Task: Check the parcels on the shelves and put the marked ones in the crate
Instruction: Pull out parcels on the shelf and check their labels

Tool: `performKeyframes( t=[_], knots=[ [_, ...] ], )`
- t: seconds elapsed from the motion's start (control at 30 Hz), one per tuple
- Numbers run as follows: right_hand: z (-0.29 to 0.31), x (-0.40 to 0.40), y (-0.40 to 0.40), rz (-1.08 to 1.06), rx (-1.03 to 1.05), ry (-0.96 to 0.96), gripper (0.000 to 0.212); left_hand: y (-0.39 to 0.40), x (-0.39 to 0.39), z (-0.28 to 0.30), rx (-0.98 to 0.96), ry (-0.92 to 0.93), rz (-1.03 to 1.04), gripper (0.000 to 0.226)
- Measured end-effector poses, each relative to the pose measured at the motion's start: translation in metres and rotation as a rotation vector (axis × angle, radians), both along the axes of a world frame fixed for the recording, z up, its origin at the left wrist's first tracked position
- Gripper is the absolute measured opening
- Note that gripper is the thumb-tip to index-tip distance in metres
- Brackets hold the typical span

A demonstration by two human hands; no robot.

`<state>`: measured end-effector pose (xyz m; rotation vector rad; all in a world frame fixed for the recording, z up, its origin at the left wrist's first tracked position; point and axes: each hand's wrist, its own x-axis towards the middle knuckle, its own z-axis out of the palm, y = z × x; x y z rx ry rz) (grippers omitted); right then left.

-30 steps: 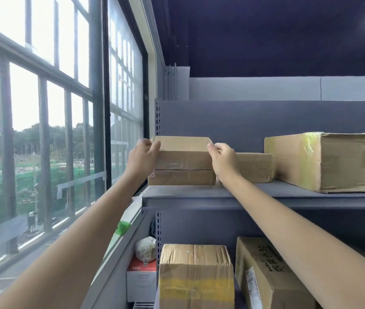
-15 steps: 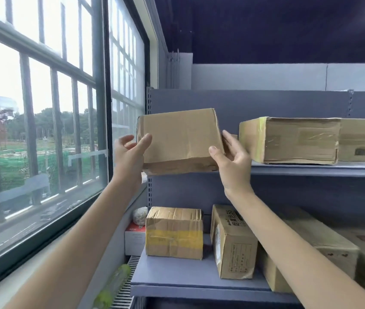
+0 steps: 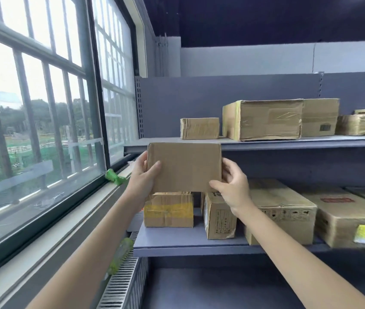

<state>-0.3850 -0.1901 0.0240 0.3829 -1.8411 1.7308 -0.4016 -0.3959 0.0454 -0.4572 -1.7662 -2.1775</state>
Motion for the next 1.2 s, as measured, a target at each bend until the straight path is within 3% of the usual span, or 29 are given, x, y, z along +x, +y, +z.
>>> performKeyframes(
  t=[0.1,0.13,0.2,0.3,0.4,0.53,0.6,0.7,0.83,0.93,1.03,1.2],
  knots=[
    [0.006,0.005,-0.004,0.071,-0.174,-0.126,0.015,-0.009,0.004,-0.009,-0.061,0.076,-0.011,0.041],
    [0.009,0.005,-0.006,0.126,-0.278,-0.176,0.015,-0.014,0.004,-0.013,-0.068,0.105,-0.035,0.042],
    [0.011,0.004,-0.006,0.214,-0.384,-0.240,0.032,-0.024,0.007,-0.017,-0.086,0.146,-0.086,0.051],
    [0.010,0.004,-0.015,0.228,-0.339,-0.329,0.034,-0.031,0.007,-0.023,-0.135,0.157,-0.120,0.071],
    [0.006,0.004,-0.023,0.200,-0.283,-0.332,0.050,-0.029,0.005,-0.027,-0.119,0.151,-0.145,0.064],
    [-0.002,-0.002,-0.020,0.097,-0.266,-0.211,0.015,-0.025,0.007,-0.021,-0.031,0.022,-0.117,0.048],
    [-0.008,-0.001,-0.020,0.154,-0.243,-0.144,0.025,-0.021,0.003,-0.016,-0.011,-0.051,-0.053,0.042],
    [-0.018,-0.002,-0.026,0.189,-0.200,-0.091,0.045,-0.019,-0.001,-0.011,-0.053,-0.016,0.040,0.025],
    [-0.023,-0.009,-0.026,0.193,-0.183,-0.133,0.056,-0.018,-0.003,-0.010,-0.085,0.010,0.062,0.030],
    [-0.026,-0.013,-0.022,0.220,-0.188,-0.180,0.056,-0.019,-0.005,-0.010,-0.061,0.033,0.091,0.034],
    [-0.025,-0.020,-0.011,0.345,-0.283,-0.287,0.040,-0.023,-0.005,-0.006,-0.037,0.102,0.078,0.039],
    [-0.036,-0.027,-0.006,0.461,-0.350,-0.366,0.087,-0.018,-0.005,0.013,-0.191,0.181,0.034,0.018]
  ],
)
